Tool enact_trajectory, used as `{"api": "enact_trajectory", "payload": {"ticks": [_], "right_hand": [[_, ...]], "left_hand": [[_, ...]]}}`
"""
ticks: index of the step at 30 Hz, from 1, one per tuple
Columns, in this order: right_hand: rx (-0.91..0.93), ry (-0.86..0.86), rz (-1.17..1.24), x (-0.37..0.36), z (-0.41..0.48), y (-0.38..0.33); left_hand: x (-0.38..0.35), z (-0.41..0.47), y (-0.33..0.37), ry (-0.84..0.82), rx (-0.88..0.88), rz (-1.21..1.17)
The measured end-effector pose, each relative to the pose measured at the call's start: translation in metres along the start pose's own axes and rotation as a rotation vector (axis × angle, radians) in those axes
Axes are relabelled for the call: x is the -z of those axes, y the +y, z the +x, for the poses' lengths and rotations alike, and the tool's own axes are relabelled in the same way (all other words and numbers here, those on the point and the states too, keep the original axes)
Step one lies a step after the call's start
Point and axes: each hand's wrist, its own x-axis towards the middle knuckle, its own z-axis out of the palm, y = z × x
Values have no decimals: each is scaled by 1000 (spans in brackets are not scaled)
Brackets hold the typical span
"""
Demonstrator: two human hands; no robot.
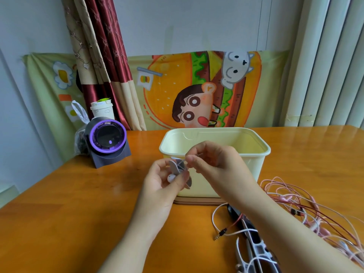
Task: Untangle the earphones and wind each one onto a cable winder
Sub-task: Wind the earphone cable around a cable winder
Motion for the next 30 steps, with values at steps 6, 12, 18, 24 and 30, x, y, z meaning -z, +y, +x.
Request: {"api": "enact_trajectory", "payload": {"ticks": [6, 12, 18, 24, 30], "right_hand": [[127, 46, -132, -5, -4, -6], [184, 57, -214, 1, -2, -11], [111, 180, -175, 11, 4, -9], [-8, 308, -37, 18, 8, 0], [-45, 371, 14, 23, 11, 6]], "left_hand": [[3, -1, -1, 51, -11, 161], [1, -4, -3, 123, -163, 495], [-1, -8, -9, 84, -369, 694], [-3, -12, -9, 34, -489, 651], [-5, -11, -7, 66, -600, 660]]}}
